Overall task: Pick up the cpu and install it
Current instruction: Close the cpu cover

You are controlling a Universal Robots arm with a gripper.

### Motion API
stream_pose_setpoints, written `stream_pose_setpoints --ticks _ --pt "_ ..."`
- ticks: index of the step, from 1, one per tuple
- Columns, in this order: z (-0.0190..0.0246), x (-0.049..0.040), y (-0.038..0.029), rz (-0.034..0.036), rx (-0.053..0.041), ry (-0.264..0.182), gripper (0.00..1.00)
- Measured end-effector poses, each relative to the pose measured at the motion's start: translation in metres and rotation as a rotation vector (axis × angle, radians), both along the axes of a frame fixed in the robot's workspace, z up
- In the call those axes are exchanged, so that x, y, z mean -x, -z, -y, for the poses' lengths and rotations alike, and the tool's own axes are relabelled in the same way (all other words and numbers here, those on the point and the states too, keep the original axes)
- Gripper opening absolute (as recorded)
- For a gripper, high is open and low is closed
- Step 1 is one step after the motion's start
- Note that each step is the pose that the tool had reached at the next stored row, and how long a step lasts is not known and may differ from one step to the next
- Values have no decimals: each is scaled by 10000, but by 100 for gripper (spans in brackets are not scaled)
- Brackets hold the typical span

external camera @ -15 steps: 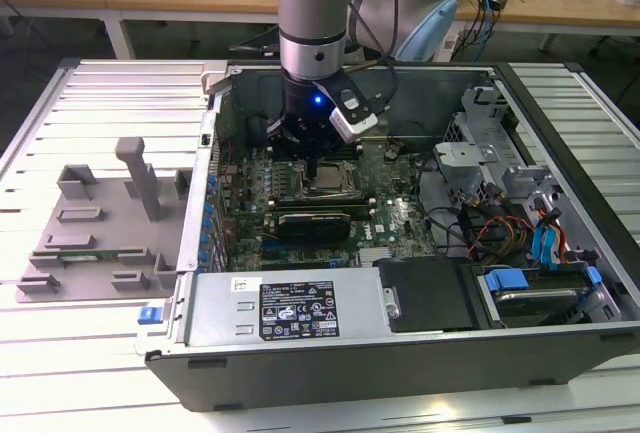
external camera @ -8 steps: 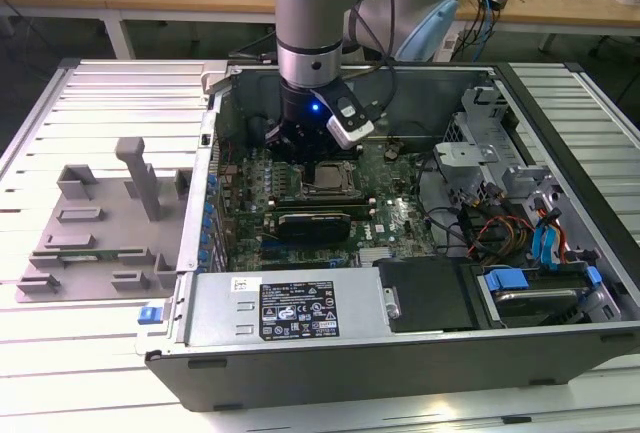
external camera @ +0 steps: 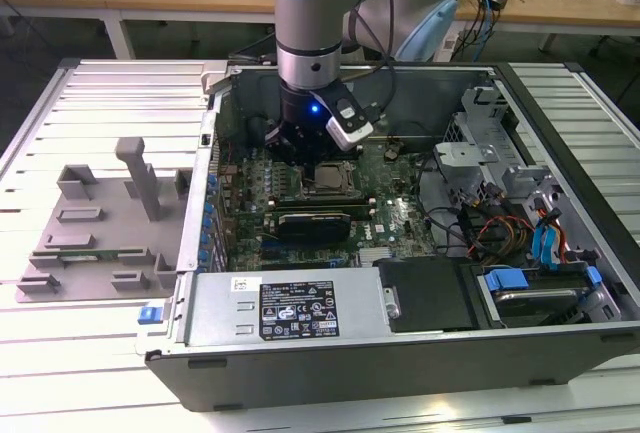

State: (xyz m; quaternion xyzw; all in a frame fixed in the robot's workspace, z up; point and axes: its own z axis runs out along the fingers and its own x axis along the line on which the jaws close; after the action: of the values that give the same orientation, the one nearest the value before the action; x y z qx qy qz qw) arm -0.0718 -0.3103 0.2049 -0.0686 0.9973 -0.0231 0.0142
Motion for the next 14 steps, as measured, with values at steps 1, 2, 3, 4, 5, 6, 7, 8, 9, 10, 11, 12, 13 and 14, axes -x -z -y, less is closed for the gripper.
stream_pose_setpoints --ticks 1,2,3,4,5,6,7,8,9,10,11,12,13,14 --pt "2 2 -28 -9 13 0 11" --pt "2 1 -45 -8 13 0 11" --pt "2 2 -59 -8 13 0 11" --pt "2 1 -60 1 7 -1 11" --pt "4 1 -57 65 -44 -2 11" --pt "11 4 -51 135 -95 0 11" --pt "33 12 -43 188 -136 1 11" --pt "53 27 -34 235 -162 0 11" --pt "64 42 -23 271 -173 0 11" --pt "68 56 -6 323 -206 0 11" --pt "69 68 3 353 -247 0 11" --pt "72 78 10 372 -257 0 11" --pt "74 83 14 380 -257 -1 11" --pt "81 97 26 397 -255 -1 11"
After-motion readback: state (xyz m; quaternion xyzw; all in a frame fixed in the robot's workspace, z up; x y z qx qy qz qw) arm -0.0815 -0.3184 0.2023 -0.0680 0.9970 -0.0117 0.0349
